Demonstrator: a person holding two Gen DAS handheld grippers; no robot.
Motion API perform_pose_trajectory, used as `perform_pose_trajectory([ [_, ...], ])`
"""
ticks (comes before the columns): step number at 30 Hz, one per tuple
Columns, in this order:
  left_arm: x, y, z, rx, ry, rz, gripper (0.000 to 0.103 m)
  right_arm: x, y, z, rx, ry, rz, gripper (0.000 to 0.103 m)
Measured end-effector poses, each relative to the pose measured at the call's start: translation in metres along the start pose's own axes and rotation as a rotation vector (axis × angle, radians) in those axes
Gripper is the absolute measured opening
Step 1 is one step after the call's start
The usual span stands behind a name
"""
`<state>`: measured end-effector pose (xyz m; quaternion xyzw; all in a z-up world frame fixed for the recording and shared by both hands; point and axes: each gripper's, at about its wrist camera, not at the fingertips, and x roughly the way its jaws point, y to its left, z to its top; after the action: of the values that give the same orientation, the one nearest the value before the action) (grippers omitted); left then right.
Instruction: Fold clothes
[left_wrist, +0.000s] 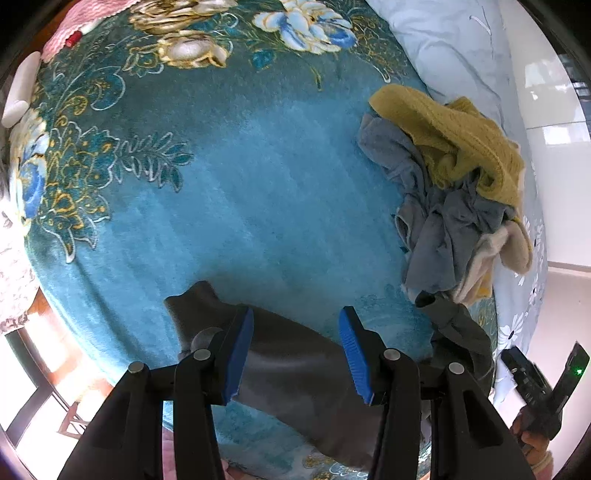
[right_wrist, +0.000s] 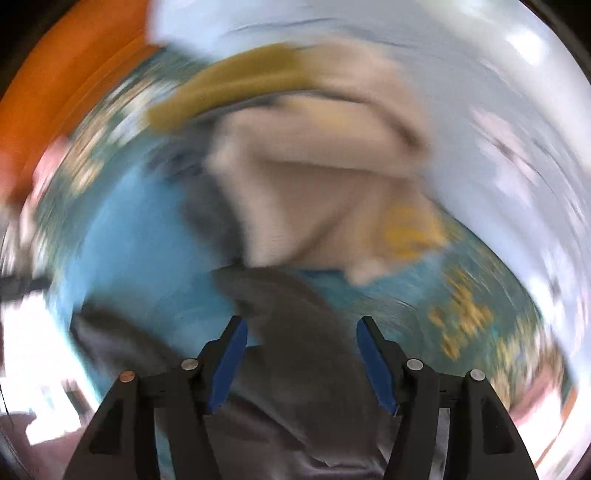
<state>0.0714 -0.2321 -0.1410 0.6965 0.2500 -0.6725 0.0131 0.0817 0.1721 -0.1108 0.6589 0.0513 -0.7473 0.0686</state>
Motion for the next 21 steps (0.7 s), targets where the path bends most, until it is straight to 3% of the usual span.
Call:
perform_pose_trajectory([
  [2, 0.002, -0.003, 0.002, 0.008, 0.005, 0.002, 0.049, 0.017, 0.031, 0.007, -0.149, 0.052, 0.02, 0.069],
  [6, 0.005, -0.002, 0.007, 0.007, 0.003, 0.012, 0.049, 0.062, 0.065, -0.001, -0.388, 0.154, -0.132, 0.069],
  [12, 0.011, 0.005, 0.011, -0.024, 0.01, 0.012, 0.049, 0.074, 0.051, 0.001, -0.364, 0.158, -0.22, 0.066],
  [18, 0.011, 0.005, 0.008, -0.019, 0.021, -0.016, 0.049, 0.056, 0.054, 0.01, -0.308, 0.142, -0.136, 0.013],
  [21, 0.007, 0.011, 0.007, -0.023, 0.013, -0.03, 0.049, 0.044, 0.059, 0.015, -0.286, 0.131, -0.08, 0.005],
])
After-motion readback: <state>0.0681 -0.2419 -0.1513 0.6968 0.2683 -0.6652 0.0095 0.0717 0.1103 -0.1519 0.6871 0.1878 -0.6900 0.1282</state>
